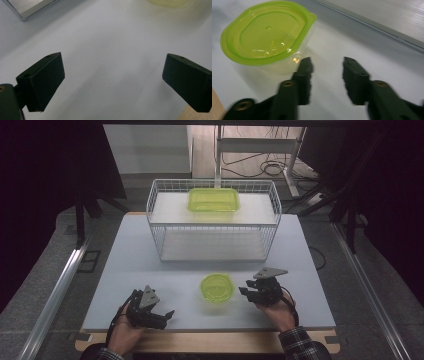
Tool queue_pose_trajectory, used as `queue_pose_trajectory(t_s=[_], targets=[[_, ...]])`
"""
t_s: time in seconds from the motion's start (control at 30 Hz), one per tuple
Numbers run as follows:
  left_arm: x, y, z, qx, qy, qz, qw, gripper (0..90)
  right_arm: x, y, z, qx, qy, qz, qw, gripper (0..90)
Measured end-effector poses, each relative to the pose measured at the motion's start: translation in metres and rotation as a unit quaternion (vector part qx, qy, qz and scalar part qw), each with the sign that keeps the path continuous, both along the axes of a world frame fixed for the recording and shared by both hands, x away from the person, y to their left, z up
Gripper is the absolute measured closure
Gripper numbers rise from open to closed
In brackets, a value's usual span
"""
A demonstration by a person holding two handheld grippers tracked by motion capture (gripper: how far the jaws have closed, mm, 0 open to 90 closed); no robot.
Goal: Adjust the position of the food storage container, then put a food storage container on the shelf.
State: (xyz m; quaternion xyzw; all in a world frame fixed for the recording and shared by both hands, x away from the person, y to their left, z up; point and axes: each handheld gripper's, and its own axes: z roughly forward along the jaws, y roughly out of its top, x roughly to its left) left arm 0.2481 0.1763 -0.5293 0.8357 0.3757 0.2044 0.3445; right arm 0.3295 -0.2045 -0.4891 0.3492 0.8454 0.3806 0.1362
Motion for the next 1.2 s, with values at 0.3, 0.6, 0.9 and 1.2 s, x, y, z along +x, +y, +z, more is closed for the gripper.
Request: queue_pose_trajectory(t_s=[0.3,0.6,0.9,1.2], targets=[[0.000,0.001,-0.001,0.002,-0.003,-0.003,1.0000,3.6,-0.007,-0.003,-0.008,0.011,0.011,0.009,0.9998,15.7],[0.000,0.000,-0.002,0.005,-0.004,-0.004,1.0000,3.4,-0.006,-0.007,-0.014,0.017,0.018,0.017,0.9995,5.4],[0.000,0.000,-0.002,0.006,-0.004,-0.006,1.0000,3.4,-0.002,-0.008,-0.013,0.021,0.023,0.014,0.9994,0.2],[0.000,-0.001,-0.002,0.007,-0.005,-0.007,0.9999,3.3,0.005,-0.007,0.001,0.062,0.034,0.014,0.9974,3.2]])
